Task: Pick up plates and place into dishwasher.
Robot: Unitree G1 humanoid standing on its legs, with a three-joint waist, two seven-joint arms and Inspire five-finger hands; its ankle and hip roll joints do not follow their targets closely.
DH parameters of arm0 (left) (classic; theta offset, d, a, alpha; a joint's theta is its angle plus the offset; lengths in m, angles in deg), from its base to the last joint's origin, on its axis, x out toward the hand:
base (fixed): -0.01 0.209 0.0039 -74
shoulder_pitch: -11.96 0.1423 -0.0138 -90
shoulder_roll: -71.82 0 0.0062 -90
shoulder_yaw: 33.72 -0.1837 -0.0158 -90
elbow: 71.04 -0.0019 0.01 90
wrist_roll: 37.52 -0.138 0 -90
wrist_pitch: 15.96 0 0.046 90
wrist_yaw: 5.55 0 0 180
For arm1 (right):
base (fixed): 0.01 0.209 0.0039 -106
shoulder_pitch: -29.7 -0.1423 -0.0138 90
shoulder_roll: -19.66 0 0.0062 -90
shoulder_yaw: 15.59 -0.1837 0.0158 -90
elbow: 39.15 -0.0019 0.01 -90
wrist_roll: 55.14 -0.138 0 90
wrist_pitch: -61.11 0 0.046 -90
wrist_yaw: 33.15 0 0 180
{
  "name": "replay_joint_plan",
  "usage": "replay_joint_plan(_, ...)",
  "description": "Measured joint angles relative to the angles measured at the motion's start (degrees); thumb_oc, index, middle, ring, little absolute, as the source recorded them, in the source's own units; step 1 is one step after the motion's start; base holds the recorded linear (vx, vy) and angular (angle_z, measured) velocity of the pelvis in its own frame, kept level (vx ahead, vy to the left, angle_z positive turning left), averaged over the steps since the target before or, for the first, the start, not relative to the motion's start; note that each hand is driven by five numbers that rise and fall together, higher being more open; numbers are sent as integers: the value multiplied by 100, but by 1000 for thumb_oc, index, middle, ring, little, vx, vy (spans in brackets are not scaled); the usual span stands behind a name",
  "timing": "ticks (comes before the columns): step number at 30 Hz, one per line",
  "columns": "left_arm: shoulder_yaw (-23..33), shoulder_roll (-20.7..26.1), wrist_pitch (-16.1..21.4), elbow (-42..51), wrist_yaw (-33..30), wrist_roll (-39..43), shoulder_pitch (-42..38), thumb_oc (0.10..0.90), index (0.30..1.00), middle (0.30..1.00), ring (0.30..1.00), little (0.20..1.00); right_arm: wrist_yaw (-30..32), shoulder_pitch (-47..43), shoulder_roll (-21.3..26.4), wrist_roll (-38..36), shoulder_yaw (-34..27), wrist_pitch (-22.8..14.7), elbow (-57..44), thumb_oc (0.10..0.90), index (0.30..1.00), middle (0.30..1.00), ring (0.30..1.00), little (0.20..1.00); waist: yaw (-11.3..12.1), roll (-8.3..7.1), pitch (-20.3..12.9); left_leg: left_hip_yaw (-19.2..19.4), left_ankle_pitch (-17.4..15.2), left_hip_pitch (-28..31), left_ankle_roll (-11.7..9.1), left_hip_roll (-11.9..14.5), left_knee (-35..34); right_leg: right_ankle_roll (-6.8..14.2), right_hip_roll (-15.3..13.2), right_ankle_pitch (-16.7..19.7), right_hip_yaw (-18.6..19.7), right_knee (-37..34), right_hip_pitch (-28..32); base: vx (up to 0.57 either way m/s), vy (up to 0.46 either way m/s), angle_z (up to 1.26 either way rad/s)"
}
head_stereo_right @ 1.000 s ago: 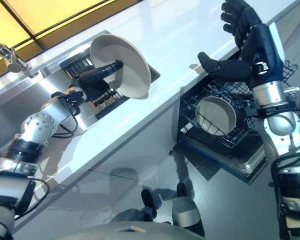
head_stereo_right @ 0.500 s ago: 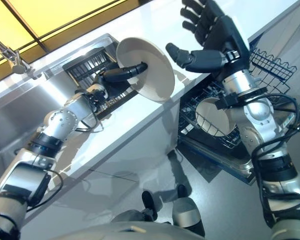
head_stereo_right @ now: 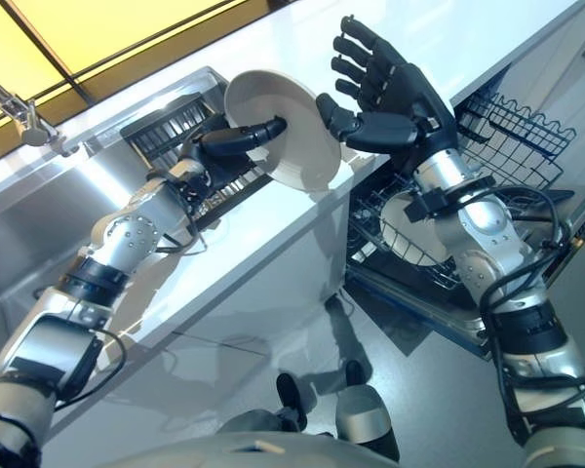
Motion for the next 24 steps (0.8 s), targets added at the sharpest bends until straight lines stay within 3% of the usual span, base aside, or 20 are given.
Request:
replay_joint_plan(5,-18,0,1,-97,-48,-4,-129,100,300,300,300,200,-102,26,8,2,7,207,20,800,900,900,900,900,-3,-2,-1,2,2,0,3,0,1,0,1,1,2,0,0,0,0,0)
replay_joint_plan(19,-5,-1,201,-1101,-108,-97,-588,100,300,300,300,200,-142,28,8,-100,7,213,101,800,900,900,900,900,-6,-5,-3,25,2,16,4,1,0,0,2,1,26,0,-1,0,0,0)
replay_joint_plan(24,12,-1,252,-1288,72,-96,-592,100,300,300,300,200,-205,30,6,-110,8,237,107,800,900,900,900,900,-54,-112,-61,90,-3,25,6,10,4,0,10,1,90,0,-20,0,6,-6)
